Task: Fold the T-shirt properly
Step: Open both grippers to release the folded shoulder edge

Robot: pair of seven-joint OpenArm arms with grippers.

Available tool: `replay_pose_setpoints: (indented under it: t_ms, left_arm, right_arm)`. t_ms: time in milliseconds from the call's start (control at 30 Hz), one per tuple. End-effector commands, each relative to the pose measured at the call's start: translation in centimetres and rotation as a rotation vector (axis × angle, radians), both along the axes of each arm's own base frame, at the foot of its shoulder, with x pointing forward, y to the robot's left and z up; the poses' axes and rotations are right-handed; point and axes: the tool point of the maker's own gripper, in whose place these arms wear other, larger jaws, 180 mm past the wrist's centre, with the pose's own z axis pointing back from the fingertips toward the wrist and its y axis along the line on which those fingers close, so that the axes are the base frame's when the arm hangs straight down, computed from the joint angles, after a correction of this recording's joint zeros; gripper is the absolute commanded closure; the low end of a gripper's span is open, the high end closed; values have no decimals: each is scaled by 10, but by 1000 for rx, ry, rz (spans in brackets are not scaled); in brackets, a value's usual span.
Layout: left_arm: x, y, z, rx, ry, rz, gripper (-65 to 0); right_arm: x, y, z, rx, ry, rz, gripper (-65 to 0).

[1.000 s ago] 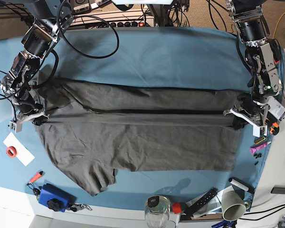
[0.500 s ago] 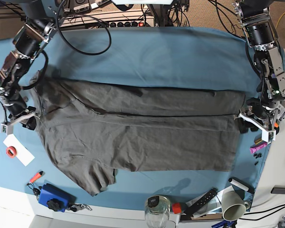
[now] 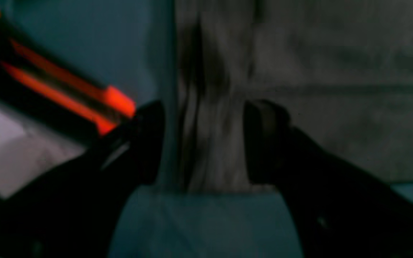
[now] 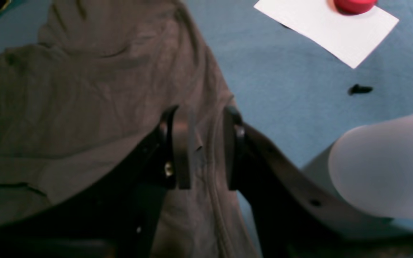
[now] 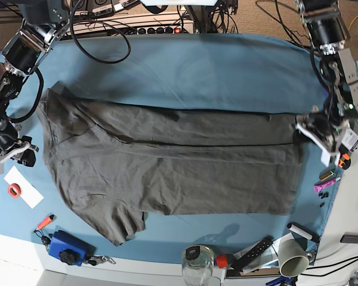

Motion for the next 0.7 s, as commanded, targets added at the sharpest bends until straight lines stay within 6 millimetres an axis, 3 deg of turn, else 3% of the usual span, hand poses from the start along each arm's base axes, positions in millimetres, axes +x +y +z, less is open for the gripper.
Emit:
replay_pose_setpoints:
  t_ms: [0,200,467,667]
  left_arm:
    - [10,4,15,8,-57,2,-352]
    - [4,7,5,19,-23,26,-352]
    - [-14,-11,-44,-85,109,69,-352]
    - [-23,-11,-51,-95,178,89,-344]
  right_arm:
    - [8,-8,25,-27,-67,-3,-147]
    - [6,-9,21,-19,-44,-14,-147]
    - [4,-10,20,-17,-27,-18,-147]
    - [-1,-12,14,0,16,-40,-147]
